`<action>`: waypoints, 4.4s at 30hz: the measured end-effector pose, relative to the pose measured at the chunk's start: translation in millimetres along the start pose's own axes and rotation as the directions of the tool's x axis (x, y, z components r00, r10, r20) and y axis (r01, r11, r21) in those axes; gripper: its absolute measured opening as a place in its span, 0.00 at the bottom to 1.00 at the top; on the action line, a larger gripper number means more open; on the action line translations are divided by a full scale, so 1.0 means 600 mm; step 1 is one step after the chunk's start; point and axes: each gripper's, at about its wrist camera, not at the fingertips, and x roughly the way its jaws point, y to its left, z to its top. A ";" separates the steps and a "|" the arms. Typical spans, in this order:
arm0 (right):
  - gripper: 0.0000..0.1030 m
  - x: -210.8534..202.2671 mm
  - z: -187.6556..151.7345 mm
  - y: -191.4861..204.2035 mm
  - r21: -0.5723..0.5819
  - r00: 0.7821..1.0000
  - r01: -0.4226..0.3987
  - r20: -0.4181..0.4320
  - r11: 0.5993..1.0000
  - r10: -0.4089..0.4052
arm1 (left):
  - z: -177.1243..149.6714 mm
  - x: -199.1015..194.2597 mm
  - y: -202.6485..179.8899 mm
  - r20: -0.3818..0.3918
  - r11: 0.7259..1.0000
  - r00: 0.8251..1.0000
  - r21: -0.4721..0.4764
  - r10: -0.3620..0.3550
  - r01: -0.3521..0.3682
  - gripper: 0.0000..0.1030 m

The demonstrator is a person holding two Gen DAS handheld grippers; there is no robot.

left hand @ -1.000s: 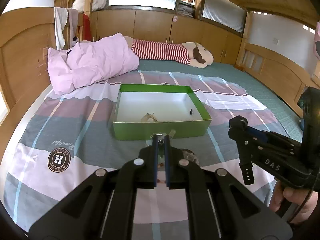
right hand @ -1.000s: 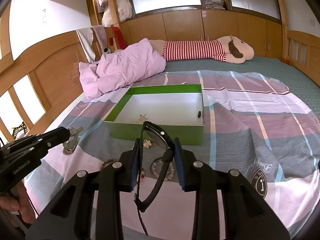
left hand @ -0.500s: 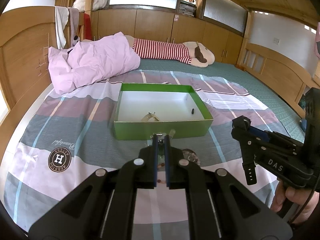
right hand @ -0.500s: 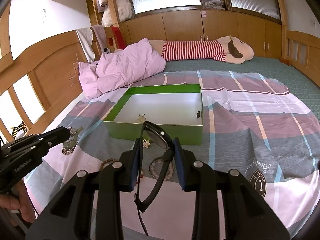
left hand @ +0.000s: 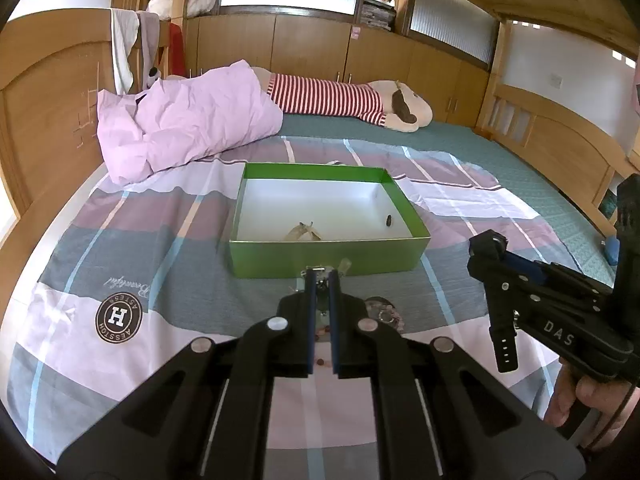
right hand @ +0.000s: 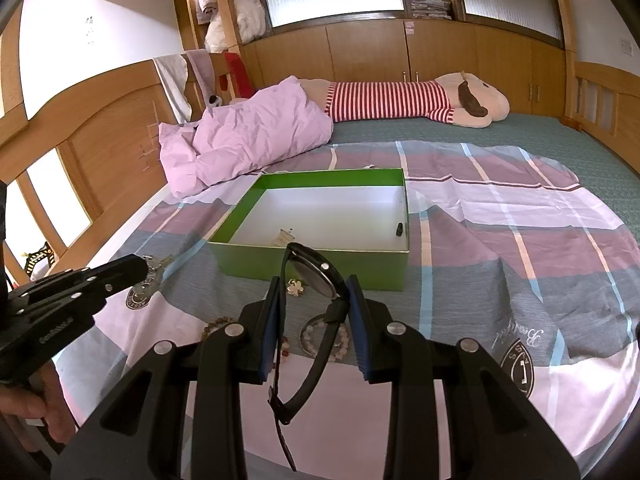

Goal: Organize jewelry
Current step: 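Carry the small item and the sunglasses with both grippers over the green box, then open both grippers to drop the sunglasses and small item into the box, then lower the left gripper onto the brown beaded bracelet and close it, then grasp the pink bead bracelet with the right gripper while the left holds the brown bracelet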

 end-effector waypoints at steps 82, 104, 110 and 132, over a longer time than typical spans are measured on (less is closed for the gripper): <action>0.70 -0.013 -0.001 -0.059 -0.043 0.997 0.067 0.028 0.997 -0.066 | -0.134 0.132 0.044 -0.234 0.978 0.956 0.151 0.178 -0.145 0.59; 0.70 0.021 -0.013 -0.044 -0.093 0.997 -0.021 -0.071 0.995 0.014 | -0.155 0.213 0.041 -0.304 0.980 0.944 0.186 0.128 -0.073 0.11; 0.70 0.053 -0.041 0.011 -0.189 0.985 -0.120 -0.142 0.975 0.094 | -0.105 0.159 0.062 -0.248 0.996 0.965 0.054 0.082 -0.071 0.10; 0.27 0.200 -0.107 -0.018 -0.226 0.920 -0.018 -0.386 0.974 -0.072 | -0.013 0.016 0.074 -0.058 0.998 0.998 -0.056 -0.032 0.029 0.11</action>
